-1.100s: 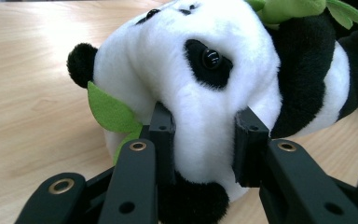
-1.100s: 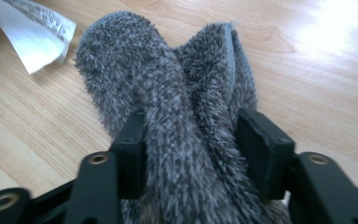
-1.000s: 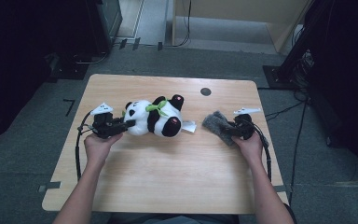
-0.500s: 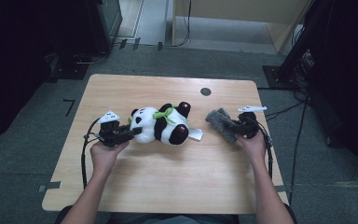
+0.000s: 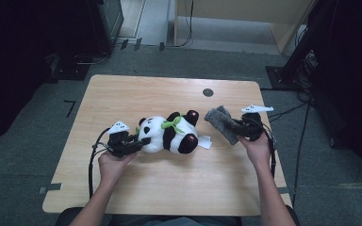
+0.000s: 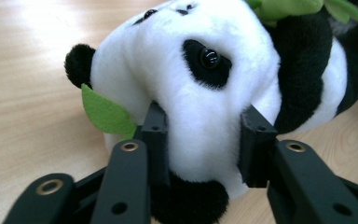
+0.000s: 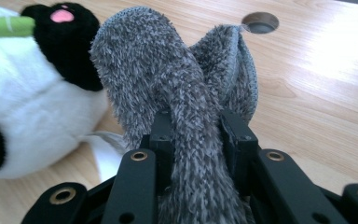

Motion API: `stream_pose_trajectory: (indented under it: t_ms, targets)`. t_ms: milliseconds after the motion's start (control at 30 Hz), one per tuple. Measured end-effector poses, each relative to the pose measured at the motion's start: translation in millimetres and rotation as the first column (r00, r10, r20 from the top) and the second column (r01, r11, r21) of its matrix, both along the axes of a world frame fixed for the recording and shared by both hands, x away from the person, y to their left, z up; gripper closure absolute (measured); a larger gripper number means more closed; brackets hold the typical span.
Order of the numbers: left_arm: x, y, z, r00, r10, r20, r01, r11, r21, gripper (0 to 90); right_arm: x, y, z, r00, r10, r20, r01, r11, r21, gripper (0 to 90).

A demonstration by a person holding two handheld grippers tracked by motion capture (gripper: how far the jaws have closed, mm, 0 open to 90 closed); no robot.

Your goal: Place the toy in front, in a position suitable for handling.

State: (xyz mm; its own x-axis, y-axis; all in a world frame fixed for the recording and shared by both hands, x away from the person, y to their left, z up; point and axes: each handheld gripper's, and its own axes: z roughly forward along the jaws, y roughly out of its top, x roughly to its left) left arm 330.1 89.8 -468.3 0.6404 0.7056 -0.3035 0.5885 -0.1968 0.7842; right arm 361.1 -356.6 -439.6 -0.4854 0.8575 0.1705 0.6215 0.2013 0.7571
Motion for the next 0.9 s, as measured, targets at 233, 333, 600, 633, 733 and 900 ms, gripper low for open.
stream_pose_trajectory:
  t_ms: [233, 333, 600, 633, 733, 900]
  targets:
    - [-2.9, 2.4, -3.0, 0.9999, -0.014, 0.007, 0.014, 0.9999, 0.009, 43.0, -4.3, 12.7, 9.2, 0.9992, 0.036, 0.018, -0.035, 0.999, -0.023, 70.7]
    - [-1.2, 4.3, -4.1, 0.9996, -0.027, -0.002, 0.027, 0.9995, -0.013, 37.9, -5.3, 17.2, 12.0, 0.999, 0.043, 0.013, -0.043, 0.999, -0.022, 70.7]
    - [2.9, 13.7, -0.2, 0.9977, -0.045, -0.051, 0.04, 0.9949, -0.092, 22.2, -8.2, 25.9, 22.1, 0.9978, 0.064, 0.018, -0.063, 0.998, -0.029, 70.6]
    - [3.3, 13.3, 1.4, 0.9977, -0.048, -0.048, 0.043, 0.9953, -0.087, 22.2, -8.2, 25.9, 22.1, 0.9978, 0.064, 0.018, -0.063, 0.998, -0.029, 70.6]
    - [5.9, 7.6, 8.5, 0.9982, -0.059, -0.011, 0.059, 0.9977, -0.033, 19.3, -7.7, 27.7, 30.3, 0.997, 0.073, 0.025, -0.073, 0.997, -0.026, 70.7]
    - [12.6, 2.9, 13.3, 0.998, -0.062, 0.007, 0.062, 0.9981, -0.002, 15.8, -4.6, 33.8, 41.0, 0.9955, 0.09, 0.028, -0.09, 0.996, -0.017, 70.6]
